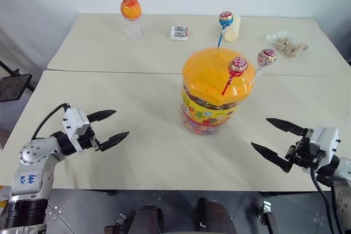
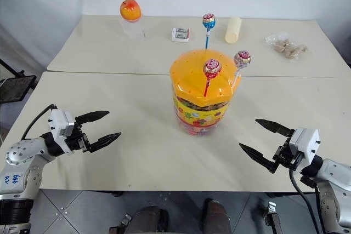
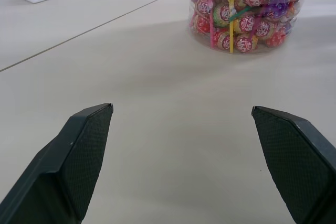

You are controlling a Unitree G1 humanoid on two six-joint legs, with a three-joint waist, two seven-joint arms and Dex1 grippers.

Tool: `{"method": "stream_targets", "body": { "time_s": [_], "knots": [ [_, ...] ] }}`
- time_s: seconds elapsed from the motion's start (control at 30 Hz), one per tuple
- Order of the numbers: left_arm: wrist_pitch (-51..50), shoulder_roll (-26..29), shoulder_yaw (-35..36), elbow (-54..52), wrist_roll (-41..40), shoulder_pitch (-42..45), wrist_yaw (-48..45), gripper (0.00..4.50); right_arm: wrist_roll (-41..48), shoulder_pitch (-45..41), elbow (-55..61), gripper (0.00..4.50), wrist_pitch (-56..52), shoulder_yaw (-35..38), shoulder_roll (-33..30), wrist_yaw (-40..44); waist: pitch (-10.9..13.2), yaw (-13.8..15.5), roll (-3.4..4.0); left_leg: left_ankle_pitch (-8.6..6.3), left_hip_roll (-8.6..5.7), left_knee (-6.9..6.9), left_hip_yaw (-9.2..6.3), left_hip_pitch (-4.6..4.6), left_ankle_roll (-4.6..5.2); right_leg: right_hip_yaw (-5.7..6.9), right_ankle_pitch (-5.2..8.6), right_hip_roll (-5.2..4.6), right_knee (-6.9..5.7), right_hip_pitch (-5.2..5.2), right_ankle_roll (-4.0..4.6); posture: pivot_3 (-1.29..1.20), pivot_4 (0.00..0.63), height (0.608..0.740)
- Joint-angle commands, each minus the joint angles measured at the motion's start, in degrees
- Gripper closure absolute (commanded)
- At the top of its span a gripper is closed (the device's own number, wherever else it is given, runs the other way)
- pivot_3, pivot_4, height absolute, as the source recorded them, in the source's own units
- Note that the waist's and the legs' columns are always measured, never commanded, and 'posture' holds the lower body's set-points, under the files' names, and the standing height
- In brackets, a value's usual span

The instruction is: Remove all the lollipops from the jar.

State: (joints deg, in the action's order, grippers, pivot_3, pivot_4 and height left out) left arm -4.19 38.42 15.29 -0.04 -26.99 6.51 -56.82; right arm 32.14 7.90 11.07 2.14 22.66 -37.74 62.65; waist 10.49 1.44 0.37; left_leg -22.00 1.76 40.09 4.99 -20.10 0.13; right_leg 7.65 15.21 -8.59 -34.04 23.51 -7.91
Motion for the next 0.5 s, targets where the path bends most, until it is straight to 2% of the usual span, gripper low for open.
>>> {"method": "stream_targets", "body": {
  "time_s": [0.03, 0.13, 0.33, 0.5],
  "knots": [
    [-2.8, 0.0, 1.1, -4.2, -3.3, 0.9, 0.7, 0.00, 0.5, 0.2, 0.4, 0.05, 1.0, 0.6, -0.2, 0.3, 0.0, -0.1, 0.00, 0.00, 0.00, 0.00, 0.00, 0.00, 0.00, 0.00, 0.00, 0.00, 0.00, 0.00, 0.00, 0.00, 0.150, 0.740],
    [-10.6, 0.2, 2.0, -6.2, -10.5, 3.0, 0.1, 0.00, 3.5, 1.8, 3.4, 0.05, -1.8, 1.7, 0.1, -0.7, 0.0, 0.1, 0.00, 0.00, 0.01, 0.00, -0.01, 0.00, 0.00, 0.00, 0.00, 0.00, -0.02, 0.00, 0.00, 0.00, 0.150, 0.740],
    [-25.7, -1.2, 5.5, -7.5, -29.2, 14.1, 2.4, 0.00, 18.9, 2.6, 12.2, 0.05, -6.5, 11.2, 2.9, -8.5, 0.0, 0.0, 0.00, 0.00, 0.00, 0.08, -0.06, -0.01, 0.00, -0.03, 0.00, -0.01, -0.09, -0.01, 0.00, 0.00, 0.150, 0.740],
    [-30.8, -2.9, 6.3, -7.6, -35.6, 20.2, 4.3, 0.00, 27.7, 4.1, 18.2, 0.05, -9.9, 18.6, 3.0, -15.5, 0.0, 0.0, -0.01, 0.00, 0.01, 0.06, -0.14, 0.01, -0.01, -0.02, -0.01, 0.00, -0.14, 0.00, -0.01, 0.00, 0.150, 0.740]
  ]
}}
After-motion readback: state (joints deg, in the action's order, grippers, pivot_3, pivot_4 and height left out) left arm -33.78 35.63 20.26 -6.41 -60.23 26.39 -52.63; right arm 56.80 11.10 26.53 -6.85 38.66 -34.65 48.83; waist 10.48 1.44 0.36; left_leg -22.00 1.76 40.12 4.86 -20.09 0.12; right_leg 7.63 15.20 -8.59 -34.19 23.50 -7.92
